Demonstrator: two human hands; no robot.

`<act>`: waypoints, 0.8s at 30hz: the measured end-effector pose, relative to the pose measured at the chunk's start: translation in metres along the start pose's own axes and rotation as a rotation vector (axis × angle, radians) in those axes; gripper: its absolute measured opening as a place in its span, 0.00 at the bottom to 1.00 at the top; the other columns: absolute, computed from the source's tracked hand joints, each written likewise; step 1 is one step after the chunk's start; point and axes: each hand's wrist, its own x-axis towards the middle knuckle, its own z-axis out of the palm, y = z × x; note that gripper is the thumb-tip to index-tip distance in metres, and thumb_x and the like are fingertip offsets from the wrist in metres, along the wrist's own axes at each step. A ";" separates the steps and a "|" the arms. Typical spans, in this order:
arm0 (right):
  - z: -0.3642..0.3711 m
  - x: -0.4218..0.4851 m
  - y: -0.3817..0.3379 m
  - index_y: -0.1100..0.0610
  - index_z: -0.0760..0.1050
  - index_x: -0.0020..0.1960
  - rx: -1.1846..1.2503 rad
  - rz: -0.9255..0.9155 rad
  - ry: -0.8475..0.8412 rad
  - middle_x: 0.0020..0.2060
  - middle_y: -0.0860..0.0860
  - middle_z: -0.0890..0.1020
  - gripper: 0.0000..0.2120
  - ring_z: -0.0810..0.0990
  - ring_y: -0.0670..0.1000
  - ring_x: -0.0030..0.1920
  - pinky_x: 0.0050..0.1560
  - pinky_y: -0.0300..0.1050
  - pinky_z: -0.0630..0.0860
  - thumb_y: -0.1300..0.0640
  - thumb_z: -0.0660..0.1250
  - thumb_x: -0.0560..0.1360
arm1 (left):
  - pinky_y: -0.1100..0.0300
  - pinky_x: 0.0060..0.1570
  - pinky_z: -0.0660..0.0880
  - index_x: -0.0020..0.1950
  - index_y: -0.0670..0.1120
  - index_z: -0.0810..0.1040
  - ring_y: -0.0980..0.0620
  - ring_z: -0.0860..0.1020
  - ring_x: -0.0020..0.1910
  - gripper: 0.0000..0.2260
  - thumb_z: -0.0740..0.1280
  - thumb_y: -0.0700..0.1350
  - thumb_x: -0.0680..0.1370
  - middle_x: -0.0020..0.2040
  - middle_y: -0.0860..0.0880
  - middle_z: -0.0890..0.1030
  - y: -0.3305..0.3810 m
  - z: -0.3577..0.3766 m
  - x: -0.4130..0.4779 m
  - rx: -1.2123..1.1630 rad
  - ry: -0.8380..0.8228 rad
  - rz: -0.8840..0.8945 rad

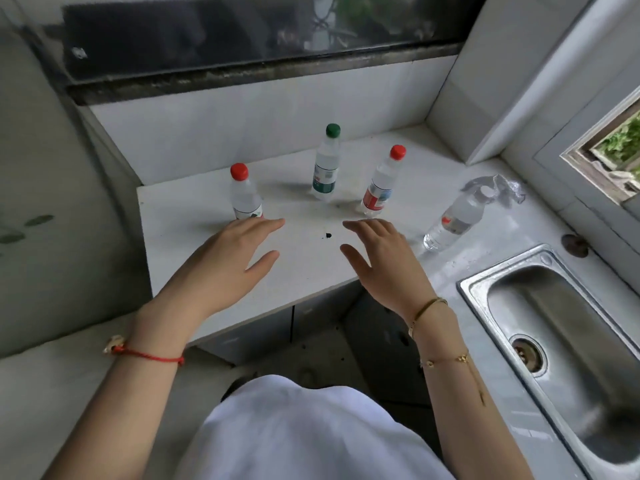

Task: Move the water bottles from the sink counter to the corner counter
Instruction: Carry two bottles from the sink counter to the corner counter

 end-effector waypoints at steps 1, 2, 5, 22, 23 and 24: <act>0.000 0.006 0.004 0.52 0.66 0.70 -0.005 -0.014 -0.011 0.68 0.49 0.73 0.21 0.67 0.53 0.70 0.71 0.50 0.64 0.46 0.57 0.79 | 0.50 0.69 0.66 0.72 0.58 0.62 0.55 0.63 0.72 0.22 0.59 0.53 0.79 0.73 0.57 0.67 0.001 0.001 0.003 0.008 0.014 -0.007; 0.001 0.012 0.007 0.52 0.66 0.70 -0.006 -0.030 -0.023 0.68 0.49 0.73 0.21 0.67 0.53 0.70 0.71 0.50 0.64 0.46 0.57 0.79 | 0.50 0.69 0.66 0.72 0.58 0.62 0.55 0.64 0.72 0.22 0.59 0.53 0.78 0.72 0.57 0.67 0.002 0.003 0.006 0.017 0.030 -0.017; 0.003 0.026 0.013 0.52 0.66 0.71 -0.005 -0.064 -0.042 0.68 0.49 0.73 0.22 0.68 0.53 0.70 0.71 0.50 0.65 0.46 0.58 0.79 | 0.52 0.68 0.67 0.72 0.56 0.63 0.55 0.65 0.71 0.21 0.60 0.52 0.78 0.71 0.56 0.68 0.003 0.005 0.011 0.032 0.073 -0.035; 0.022 0.112 0.001 0.53 0.65 0.71 0.005 -0.177 -0.099 0.69 0.50 0.72 0.22 0.67 0.54 0.70 0.71 0.51 0.66 0.47 0.58 0.79 | 0.55 0.64 0.68 0.72 0.51 0.65 0.52 0.66 0.68 0.22 0.62 0.49 0.78 0.70 0.54 0.69 -0.039 -0.015 0.072 0.091 0.127 -0.059; 0.022 0.120 0.000 0.53 0.66 0.71 0.003 -0.181 -0.094 0.69 0.51 0.72 0.22 0.67 0.54 0.70 0.71 0.52 0.67 0.47 0.58 0.79 | 0.53 0.64 0.68 0.72 0.51 0.65 0.52 0.65 0.68 0.22 0.62 0.48 0.78 0.70 0.54 0.69 -0.043 -0.018 0.080 0.097 0.129 -0.058; 0.022 0.128 -0.001 0.54 0.66 0.70 -0.001 -0.186 -0.089 0.68 0.51 0.72 0.22 0.67 0.54 0.70 0.70 0.52 0.67 0.47 0.58 0.79 | 0.52 0.64 0.68 0.72 0.51 0.65 0.51 0.65 0.68 0.22 0.62 0.48 0.78 0.70 0.54 0.68 -0.047 -0.022 0.089 0.103 0.129 -0.059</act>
